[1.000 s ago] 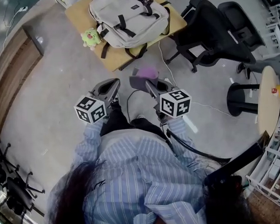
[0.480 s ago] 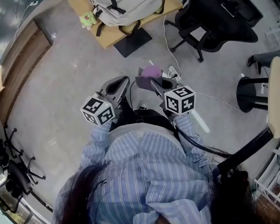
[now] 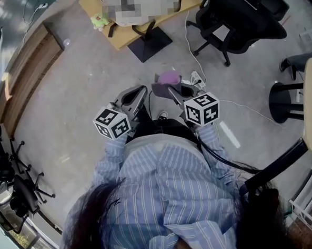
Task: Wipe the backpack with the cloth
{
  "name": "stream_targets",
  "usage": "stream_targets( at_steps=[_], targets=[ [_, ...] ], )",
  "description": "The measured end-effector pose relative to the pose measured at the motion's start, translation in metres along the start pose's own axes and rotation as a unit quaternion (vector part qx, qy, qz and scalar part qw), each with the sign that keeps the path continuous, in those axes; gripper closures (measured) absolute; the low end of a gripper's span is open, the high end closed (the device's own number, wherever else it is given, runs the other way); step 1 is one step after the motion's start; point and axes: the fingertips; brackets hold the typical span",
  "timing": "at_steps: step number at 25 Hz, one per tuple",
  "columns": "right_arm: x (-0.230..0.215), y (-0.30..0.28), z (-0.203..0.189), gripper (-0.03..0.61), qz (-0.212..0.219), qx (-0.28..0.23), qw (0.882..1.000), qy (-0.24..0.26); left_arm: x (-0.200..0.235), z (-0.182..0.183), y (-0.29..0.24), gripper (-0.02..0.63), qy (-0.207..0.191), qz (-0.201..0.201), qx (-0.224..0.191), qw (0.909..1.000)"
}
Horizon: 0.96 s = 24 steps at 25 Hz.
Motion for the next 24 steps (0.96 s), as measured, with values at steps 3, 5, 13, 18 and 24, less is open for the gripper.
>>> stream_targets(
  at_steps=[3, 5, 13, 18, 24],
  targets=[
    [0.0038, -0.0008, -0.0027, 0.537, 0.001, 0.003, 1.0, 0.003, -0.0003, -0.0007, 0.0027, 0.609, -0.001, -0.001, -0.001, 1.0],
    [0.0057, -0.0032, -0.0032, 0.537, 0.0, 0.005, 1.0, 0.005, 0.0009, -0.0002, 0.0055, 0.609, -0.003, -0.002, -0.002, 1.0],
    [0.0078, -0.0063, -0.0032, 0.537, 0.013, 0.01, 1.0, 0.001, 0.0043, -0.0021, 0.0094, 0.609, 0.001, 0.009, -0.006, 0.9999],
    [0.0073, -0.0045, -0.0058, 0.537, 0.011, 0.013, 1.0, -0.001, 0.0014, -0.003, 0.0076, 0.609, 0.001, 0.006, -0.002, 1.0],
    [0.0062, -0.0052, -0.0052, 0.537, 0.008, 0.014, 1.0, -0.002, 0.0022, -0.0032, 0.0078, 0.609, 0.002, 0.005, 0.001, 1.0]
  ],
)
Point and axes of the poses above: the fingertips, and each gripper's own axes: y backward along the fingers, x to its left, z out of its top, and after that the axes turned 1 degree about x, right-handed
